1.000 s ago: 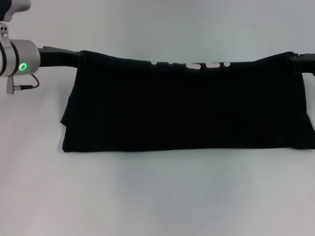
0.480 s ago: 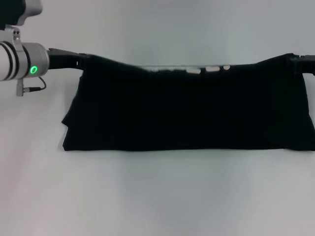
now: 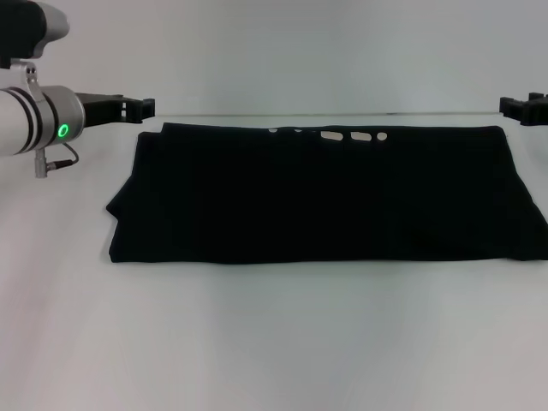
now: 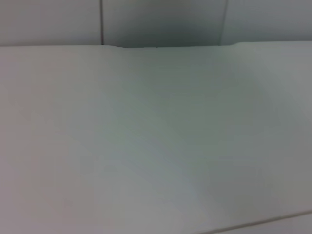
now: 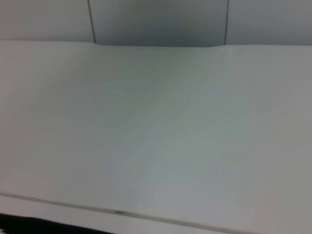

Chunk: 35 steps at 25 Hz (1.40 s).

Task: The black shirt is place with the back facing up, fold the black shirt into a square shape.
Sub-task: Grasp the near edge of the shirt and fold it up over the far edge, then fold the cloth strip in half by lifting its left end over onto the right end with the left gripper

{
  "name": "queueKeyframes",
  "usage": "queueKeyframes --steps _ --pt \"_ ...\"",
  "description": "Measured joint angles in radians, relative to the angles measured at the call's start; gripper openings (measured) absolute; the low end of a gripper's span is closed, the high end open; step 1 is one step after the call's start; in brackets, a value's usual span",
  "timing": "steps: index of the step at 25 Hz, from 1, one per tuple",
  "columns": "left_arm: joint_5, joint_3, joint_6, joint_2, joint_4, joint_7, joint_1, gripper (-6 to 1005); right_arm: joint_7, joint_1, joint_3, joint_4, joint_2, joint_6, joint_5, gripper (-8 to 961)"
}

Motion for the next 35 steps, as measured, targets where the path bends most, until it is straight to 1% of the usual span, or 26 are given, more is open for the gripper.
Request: queueKeyframes --steps 2,4,5,8,9,11,13,14,16,19,21,24,27,30,35 --pt "0.000 -0.001 0.007 -0.001 0.005 -0.026 0.006 381 0.025 -0.006 0.000 -0.014 -0.003 -0.025 0.000 431" --pt "0.001 0.000 0.061 0.005 0.022 -0.065 0.016 430 0.080 -0.022 0.002 -0.044 -0.011 -0.090 0.001 492" --pt "0.001 0.000 0.103 0.008 0.039 -0.082 0.024 454 0.111 -0.032 0.004 -0.060 -0.016 -0.132 0.003 523" --pt "-0.001 -0.002 0.307 0.016 0.134 -0.136 0.076 528 0.221 -0.073 0.011 -0.114 -0.038 -0.294 0.008 618" --pt "-0.007 -0.006 0.376 0.016 0.174 -0.147 0.097 568 0.249 -0.086 0.012 -0.128 -0.042 -0.342 0.011 651" --pt "-0.028 -0.013 0.489 0.006 0.248 -0.153 0.139 647 0.291 -0.114 0.013 -0.155 -0.050 -0.437 0.029 719" --pt "-0.046 -0.015 0.570 -0.002 0.306 -0.153 0.179 726 0.311 -0.144 0.013 -0.170 -0.054 -0.518 0.059 786" --pt "-0.052 -0.014 0.604 -0.005 0.328 -0.152 0.198 765 0.315 -0.159 0.013 -0.172 -0.055 -0.549 0.074 794" --pt "-0.054 -0.012 0.652 -0.006 0.350 -0.146 0.225 938 0.314 -0.193 0.014 -0.175 -0.056 -0.609 0.108 809" --pt "-0.049 -0.013 0.688 -0.005 0.359 -0.144 0.258 937 0.286 -0.230 0.014 -0.182 -0.046 -0.670 0.140 825" --pt "-0.048 -0.017 0.688 -0.005 0.360 -0.144 0.274 937 0.263 -0.249 0.011 -0.200 -0.029 -0.696 0.147 824" --pt "-0.035 -0.020 0.686 -0.005 0.361 -0.146 0.298 936 0.238 -0.271 0.007 -0.249 0.004 -0.701 0.145 824" --pt "-0.007 -0.021 0.692 -0.004 0.361 -0.166 0.310 936 0.215 -0.283 0.009 -0.280 0.025 -0.705 0.145 826" --pt "0.023 -0.021 0.688 -0.006 0.355 -0.199 0.315 935 0.221 -0.287 0.012 -0.291 0.030 -0.704 0.144 829" --pt "0.045 -0.016 0.672 -0.007 0.307 -0.224 0.306 934 0.237 -0.278 0.004 -0.289 0.022 -0.706 0.142 826"
